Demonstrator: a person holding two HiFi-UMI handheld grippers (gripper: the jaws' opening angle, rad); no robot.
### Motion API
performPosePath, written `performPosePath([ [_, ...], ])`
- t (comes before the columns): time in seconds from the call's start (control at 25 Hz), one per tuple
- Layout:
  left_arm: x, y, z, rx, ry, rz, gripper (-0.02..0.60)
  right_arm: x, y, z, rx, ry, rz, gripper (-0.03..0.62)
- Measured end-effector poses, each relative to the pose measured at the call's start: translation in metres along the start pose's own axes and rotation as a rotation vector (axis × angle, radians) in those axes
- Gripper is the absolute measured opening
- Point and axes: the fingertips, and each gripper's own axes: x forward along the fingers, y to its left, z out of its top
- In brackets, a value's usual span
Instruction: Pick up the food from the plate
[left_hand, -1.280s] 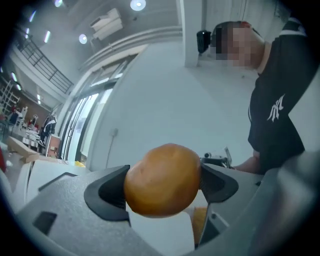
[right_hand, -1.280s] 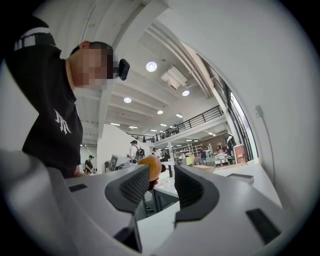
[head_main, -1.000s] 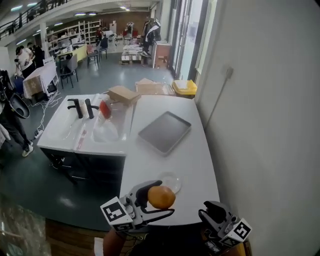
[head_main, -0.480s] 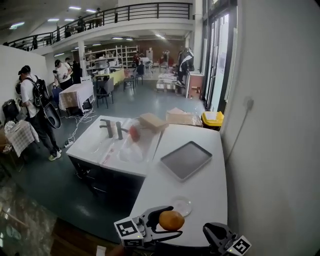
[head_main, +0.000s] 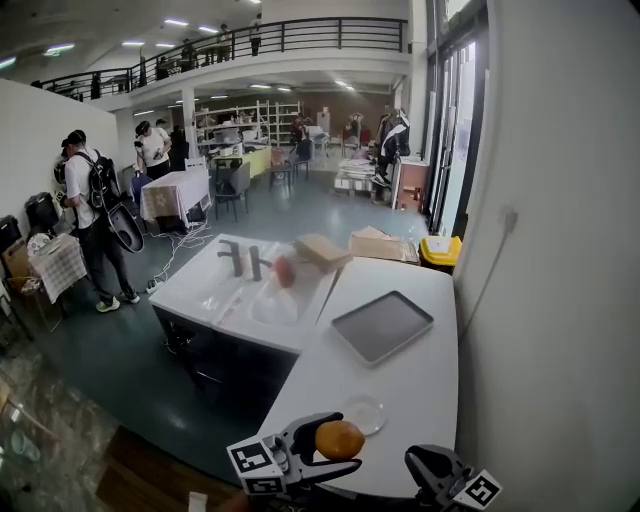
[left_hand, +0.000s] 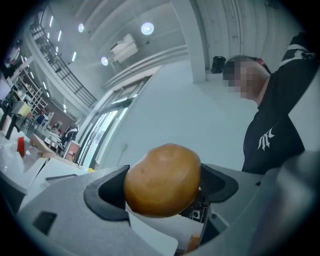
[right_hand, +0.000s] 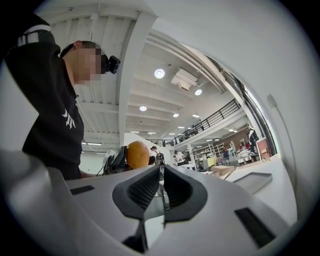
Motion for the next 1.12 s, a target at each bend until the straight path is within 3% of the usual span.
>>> performPosePath([
  [0.44,-0.006,-0.011,0.006,0.016,-0.008,0.012,0.434,-0.004,0.014,0.001,-0.048,0.014,0.025,0.003],
  [1.12,-0.027,-0.029,-0.006,0.01,0.028,0.074,0.434,-0.005,0.042,-0.014,-0.007,0.016,0.133,0.003],
])
